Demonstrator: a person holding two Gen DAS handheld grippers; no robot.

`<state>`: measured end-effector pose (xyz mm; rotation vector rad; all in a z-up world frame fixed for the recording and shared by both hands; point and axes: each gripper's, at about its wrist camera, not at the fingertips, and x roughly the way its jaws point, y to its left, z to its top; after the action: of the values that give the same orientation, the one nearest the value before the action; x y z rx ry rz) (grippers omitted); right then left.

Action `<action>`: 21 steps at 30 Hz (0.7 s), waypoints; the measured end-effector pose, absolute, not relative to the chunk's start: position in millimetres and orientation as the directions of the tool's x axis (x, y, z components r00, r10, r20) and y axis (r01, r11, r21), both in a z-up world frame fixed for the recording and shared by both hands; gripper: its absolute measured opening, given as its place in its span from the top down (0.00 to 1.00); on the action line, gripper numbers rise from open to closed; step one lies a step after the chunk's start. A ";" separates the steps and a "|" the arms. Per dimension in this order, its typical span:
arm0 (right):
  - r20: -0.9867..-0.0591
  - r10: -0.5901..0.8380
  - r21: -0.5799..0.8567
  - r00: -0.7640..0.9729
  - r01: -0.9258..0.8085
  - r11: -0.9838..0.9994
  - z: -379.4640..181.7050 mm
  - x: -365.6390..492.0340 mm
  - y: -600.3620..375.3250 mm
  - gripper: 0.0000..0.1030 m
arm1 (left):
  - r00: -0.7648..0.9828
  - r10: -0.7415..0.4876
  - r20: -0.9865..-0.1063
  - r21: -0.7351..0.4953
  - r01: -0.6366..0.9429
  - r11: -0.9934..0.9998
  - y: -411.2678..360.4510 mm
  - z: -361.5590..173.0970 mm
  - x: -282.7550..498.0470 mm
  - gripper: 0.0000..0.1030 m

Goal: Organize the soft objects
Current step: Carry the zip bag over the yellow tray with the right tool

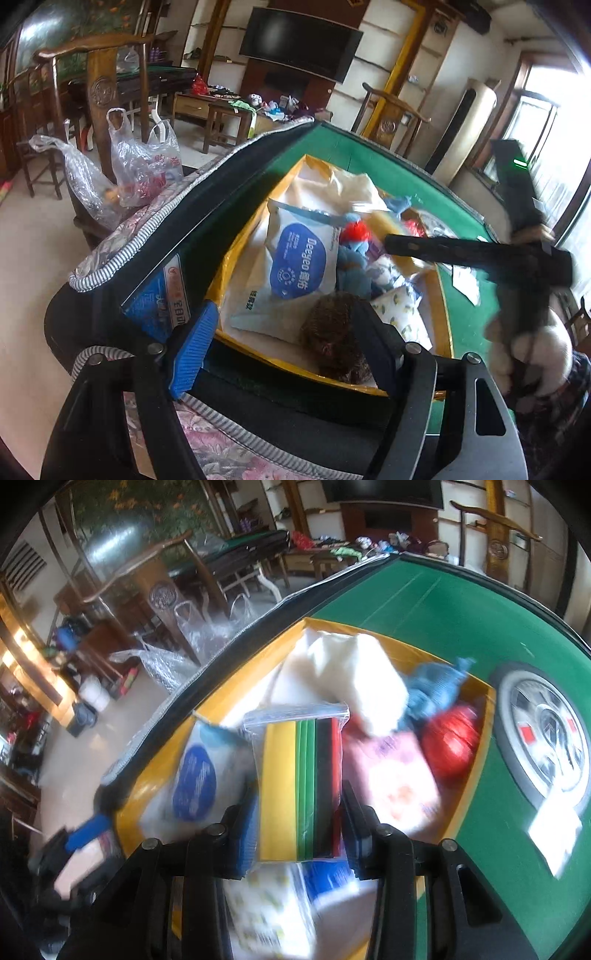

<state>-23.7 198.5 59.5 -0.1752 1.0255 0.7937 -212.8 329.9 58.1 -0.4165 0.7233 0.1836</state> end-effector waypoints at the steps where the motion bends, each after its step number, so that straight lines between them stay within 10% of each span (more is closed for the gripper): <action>1: -0.823 0.501 0.219 0.266 -0.666 0.713 58.6 -19.0 205.5 0.65 | 0.742 0.017 -0.670 -0.312 -0.302 0.901 331.5 57.9 -213.1 0.28; 11: -0.884 0.407 0.175 0.229 -0.645 0.744 38.4 38.1 284.3 0.65 | 0.742 -0.020 -0.670 -0.368 -0.309 0.877 351.5 49.0 -217.6 0.28; 21: -0.806 0.549 0.333 0.221 -0.598 0.729 59.7 49.3 251.5 0.35 | 0.752 -0.058 -0.657 -0.406 -0.288 0.867 361.5 41.2 -213.7 0.27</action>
<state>49.3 251.5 59.7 -0.0526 1.0907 0.7930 -213.7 361.5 41.2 -0.5161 0.7160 0.1319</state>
